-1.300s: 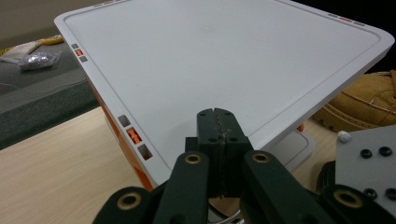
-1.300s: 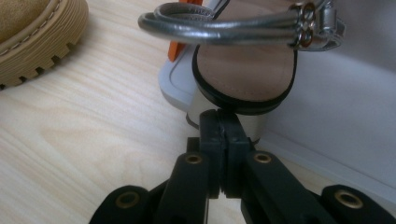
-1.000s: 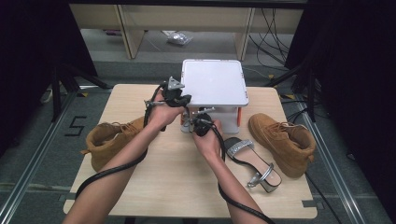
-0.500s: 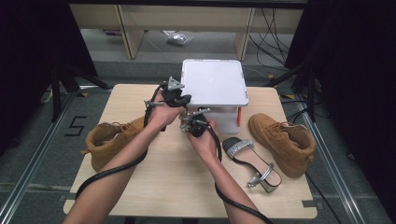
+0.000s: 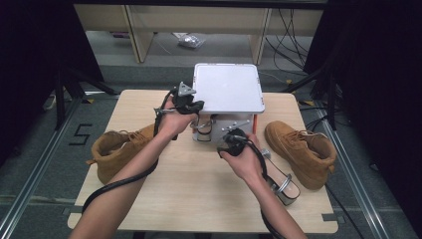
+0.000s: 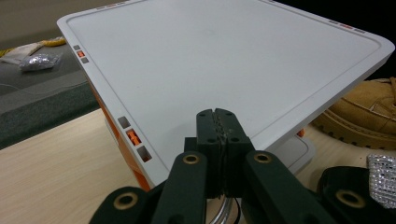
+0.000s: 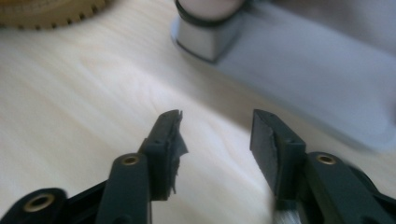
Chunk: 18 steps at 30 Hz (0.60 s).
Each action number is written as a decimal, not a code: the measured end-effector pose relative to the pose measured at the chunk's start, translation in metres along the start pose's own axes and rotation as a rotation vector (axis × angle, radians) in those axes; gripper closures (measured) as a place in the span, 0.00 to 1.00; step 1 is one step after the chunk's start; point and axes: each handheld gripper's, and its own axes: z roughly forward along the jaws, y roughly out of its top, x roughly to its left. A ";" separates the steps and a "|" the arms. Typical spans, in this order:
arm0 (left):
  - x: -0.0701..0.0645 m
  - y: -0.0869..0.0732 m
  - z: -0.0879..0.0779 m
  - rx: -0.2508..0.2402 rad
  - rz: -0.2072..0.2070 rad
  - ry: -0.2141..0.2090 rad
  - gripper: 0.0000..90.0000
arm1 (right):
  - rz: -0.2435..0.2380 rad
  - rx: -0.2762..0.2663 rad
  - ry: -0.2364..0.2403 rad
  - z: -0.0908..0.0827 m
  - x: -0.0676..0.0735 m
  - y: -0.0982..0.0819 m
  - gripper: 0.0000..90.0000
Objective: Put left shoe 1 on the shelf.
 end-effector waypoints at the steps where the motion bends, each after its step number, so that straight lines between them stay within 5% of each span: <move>1: 0.000 0.000 0.000 0.000 -0.001 0.000 0.98 | -0.001 0.009 -0.002 -0.005 -0.004 -0.005 0.57; 5: -0.002 0.000 0.001 -0.004 -0.006 0.004 0.99 | 0.013 0.021 -0.021 -0.026 -0.021 -0.025 0.53; 18: -0.001 0.000 0.001 -0.009 -0.019 -0.004 0.99 | 0.054 0.075 -0.056 -0.055 -0.056 -0.062 0.51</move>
